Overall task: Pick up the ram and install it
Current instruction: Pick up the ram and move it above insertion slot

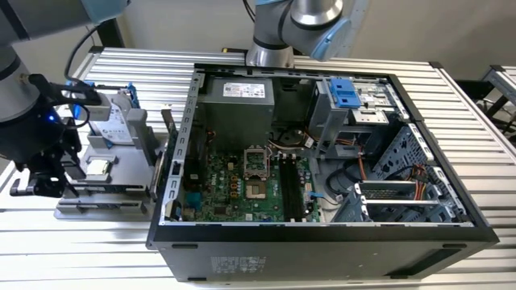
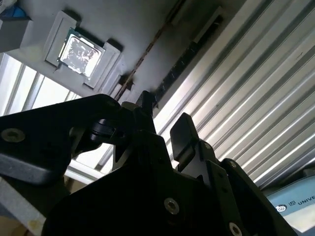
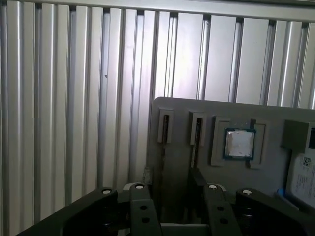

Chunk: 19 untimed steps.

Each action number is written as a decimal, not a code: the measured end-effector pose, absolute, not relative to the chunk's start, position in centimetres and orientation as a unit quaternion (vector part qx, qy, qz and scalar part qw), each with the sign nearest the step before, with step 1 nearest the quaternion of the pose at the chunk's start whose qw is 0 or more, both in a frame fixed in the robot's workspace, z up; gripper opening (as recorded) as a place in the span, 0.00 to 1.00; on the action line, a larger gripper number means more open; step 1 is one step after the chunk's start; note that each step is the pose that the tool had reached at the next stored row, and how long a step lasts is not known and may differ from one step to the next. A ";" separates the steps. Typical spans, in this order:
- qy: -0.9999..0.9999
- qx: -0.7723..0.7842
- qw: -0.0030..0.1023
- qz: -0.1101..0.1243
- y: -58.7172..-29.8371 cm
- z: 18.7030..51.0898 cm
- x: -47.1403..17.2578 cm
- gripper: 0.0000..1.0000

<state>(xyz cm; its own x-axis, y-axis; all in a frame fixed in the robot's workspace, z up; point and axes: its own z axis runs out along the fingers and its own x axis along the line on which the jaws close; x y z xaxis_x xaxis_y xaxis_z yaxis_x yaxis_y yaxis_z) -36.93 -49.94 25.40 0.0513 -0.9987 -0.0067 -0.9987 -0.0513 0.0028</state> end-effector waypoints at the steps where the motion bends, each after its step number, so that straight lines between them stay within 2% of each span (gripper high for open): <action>1: 0.689 -0.725 0.001 0.003 -50.1 25.2 -36.9 1.00; 19: 0.701 -0.714 0.001 0.003 -50.1 23.2 -36.5 1.00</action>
